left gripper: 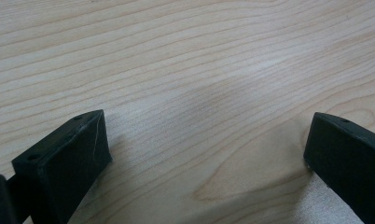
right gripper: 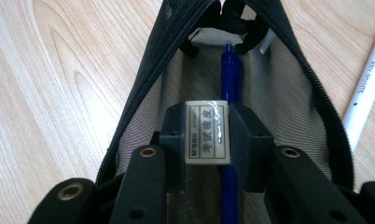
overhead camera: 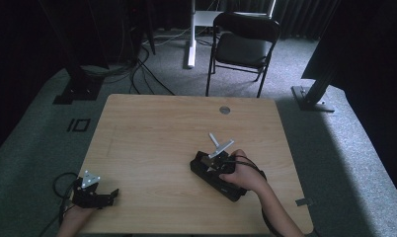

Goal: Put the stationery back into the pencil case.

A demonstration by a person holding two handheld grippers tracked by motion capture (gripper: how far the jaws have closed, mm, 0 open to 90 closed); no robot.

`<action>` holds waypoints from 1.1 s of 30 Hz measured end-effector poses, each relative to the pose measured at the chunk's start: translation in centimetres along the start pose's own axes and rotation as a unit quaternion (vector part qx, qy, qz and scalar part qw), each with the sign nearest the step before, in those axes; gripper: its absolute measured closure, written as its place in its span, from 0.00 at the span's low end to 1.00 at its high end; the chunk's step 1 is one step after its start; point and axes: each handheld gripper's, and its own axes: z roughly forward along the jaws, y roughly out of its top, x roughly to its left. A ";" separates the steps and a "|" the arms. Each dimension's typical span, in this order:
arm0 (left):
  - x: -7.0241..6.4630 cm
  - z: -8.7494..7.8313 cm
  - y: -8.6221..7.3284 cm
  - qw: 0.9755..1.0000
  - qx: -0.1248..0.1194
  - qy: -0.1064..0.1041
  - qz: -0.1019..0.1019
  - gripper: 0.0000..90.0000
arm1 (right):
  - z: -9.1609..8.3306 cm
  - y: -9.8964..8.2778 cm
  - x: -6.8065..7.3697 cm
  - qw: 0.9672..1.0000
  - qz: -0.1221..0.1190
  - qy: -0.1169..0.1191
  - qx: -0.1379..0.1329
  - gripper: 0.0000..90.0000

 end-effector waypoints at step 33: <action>0.0 0.0 0.0 1.000 0.000 0.000 0.000 0.00 | -2.5 0.4 -0.6 0.999 -0.001 0.006 -0.031 0.72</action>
